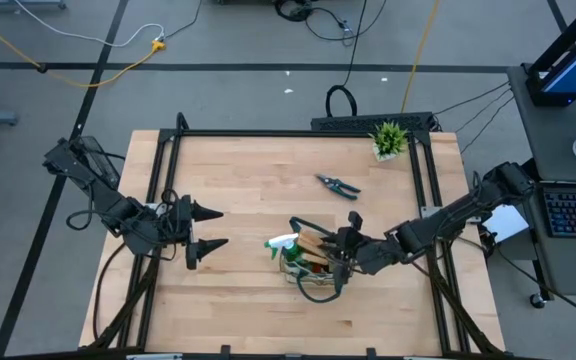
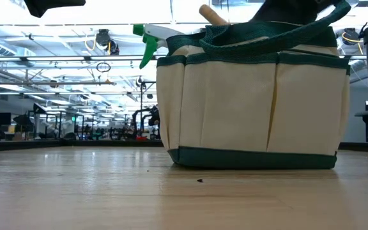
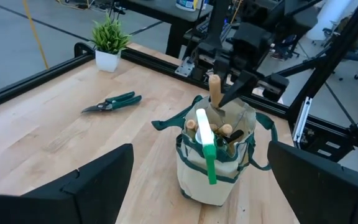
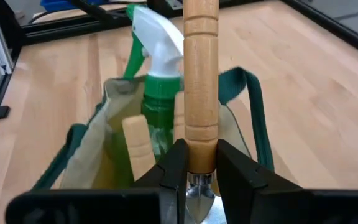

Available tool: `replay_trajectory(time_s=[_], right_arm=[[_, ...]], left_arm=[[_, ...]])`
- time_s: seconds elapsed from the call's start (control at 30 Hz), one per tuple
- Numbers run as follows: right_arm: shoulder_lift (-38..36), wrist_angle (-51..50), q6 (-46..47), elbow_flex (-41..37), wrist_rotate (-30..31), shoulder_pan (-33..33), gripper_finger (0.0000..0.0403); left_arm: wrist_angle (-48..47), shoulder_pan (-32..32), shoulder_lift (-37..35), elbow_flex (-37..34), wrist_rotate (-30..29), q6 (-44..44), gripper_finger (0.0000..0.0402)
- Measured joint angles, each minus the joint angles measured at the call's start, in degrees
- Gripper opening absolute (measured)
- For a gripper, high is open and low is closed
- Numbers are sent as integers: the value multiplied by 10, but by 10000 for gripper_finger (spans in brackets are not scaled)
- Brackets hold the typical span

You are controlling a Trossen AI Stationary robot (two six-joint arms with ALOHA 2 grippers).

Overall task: Pick & Place Garden tools in Gardening bag
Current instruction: Put the brown trowel into the gardening bag

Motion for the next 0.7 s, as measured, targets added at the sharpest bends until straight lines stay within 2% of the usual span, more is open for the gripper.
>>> replay_trajectory(time_s=[0.6, 0.7], right_arm=[[8, 2, 28, -10, -1, 42, 57], [8, 26, 28, -25, -1, 43, 57]], left_arm=[[0, 0, 0, 0, 0, 1, 374], [0, 0, 0, 0, 0, 1, 374]])
